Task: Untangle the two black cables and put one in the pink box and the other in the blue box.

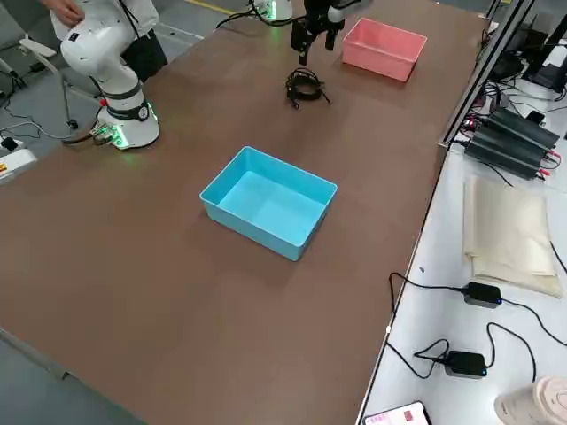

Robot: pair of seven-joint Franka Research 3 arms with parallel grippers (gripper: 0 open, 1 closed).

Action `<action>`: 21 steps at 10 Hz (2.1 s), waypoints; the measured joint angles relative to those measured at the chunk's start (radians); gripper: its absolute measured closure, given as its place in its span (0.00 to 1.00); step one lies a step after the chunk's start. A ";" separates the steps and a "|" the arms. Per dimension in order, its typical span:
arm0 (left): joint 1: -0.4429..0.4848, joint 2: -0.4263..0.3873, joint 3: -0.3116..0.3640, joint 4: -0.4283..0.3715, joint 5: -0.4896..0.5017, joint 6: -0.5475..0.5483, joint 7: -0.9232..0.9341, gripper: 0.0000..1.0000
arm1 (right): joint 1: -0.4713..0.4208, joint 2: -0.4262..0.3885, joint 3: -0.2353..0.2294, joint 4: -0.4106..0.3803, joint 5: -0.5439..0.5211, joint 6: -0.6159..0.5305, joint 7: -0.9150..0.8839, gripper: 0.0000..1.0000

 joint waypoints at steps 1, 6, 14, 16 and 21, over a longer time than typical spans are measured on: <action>-0.054 0.038 -0.002 -0.009 0.005 0.042 -0.142 0.00 | 0.009 0.000 -0.001 -0.042 0.017 0.043 0.039 0.00; -0.340 0.316 -0.002 -0.024 0.166 0.335 -0.936 0.00 | 0.166 0.002 0.001 -0.248 0.023 0.219 0.341 0.00; -0.489 0.555 0.006 -0.010 0.246 0.627 -1.516 0.02 | 0.207 0.001 0.000 -0.422 0.023 0.406 0.369 0.00; -0.488 0.601 0.010 -0.010 0.311 0.684 -1.575 0.08 | 0.215 0.001 0.000 -0.439 0.023 0.425 0.375 0.00; -0.513 0.655 0.009 -0.017 0.389 0.712 -1.604 0.17 | 0.215 0.001 -0.002 -0.441 0.023 0.430 0.377 0.00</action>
